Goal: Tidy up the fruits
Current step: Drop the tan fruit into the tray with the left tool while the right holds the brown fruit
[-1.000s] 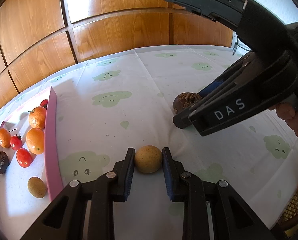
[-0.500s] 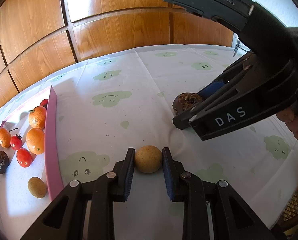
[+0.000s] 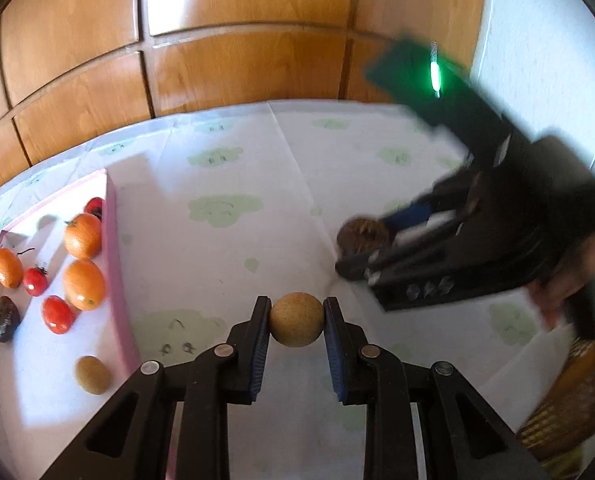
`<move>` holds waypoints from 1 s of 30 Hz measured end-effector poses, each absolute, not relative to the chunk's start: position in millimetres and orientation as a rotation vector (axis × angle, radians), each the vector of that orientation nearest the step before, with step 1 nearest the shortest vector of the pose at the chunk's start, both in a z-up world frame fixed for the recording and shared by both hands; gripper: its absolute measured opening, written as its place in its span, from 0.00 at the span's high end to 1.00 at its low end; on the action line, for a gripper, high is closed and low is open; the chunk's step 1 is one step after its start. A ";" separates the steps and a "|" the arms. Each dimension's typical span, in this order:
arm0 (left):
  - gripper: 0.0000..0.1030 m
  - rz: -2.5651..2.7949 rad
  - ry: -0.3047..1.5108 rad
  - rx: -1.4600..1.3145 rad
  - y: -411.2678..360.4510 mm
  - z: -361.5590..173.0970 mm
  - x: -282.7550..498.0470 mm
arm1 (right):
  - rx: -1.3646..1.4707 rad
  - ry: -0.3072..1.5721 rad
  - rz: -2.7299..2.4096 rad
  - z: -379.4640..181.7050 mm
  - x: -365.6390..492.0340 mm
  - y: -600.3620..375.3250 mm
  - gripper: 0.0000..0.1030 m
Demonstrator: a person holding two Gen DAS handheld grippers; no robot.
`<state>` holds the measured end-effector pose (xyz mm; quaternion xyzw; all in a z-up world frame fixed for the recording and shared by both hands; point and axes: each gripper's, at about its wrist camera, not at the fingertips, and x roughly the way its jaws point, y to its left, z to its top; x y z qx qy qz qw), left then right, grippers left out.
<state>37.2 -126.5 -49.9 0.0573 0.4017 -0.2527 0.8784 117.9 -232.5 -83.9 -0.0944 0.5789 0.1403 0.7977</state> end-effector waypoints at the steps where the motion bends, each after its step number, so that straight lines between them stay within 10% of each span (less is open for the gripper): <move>1: 0.75 -0.525 0.829 0.093 -118.2 -40.8 37.7 | -0.204 1.242 0.301 -84.0 117.5 -232.2 0.50; 15: 0.74 -0.170 0.926 -0.180 58.9 -40.7 80.7 | -0.216 1.234 0.294 -82.1 114.7 -229.2 0.50; 30: 0.71 -0.046 0.955 -0.161 77.7 -60.4 83.8 | -0.216 1.231 0.292 -82.2 114.0 -229.8 0.50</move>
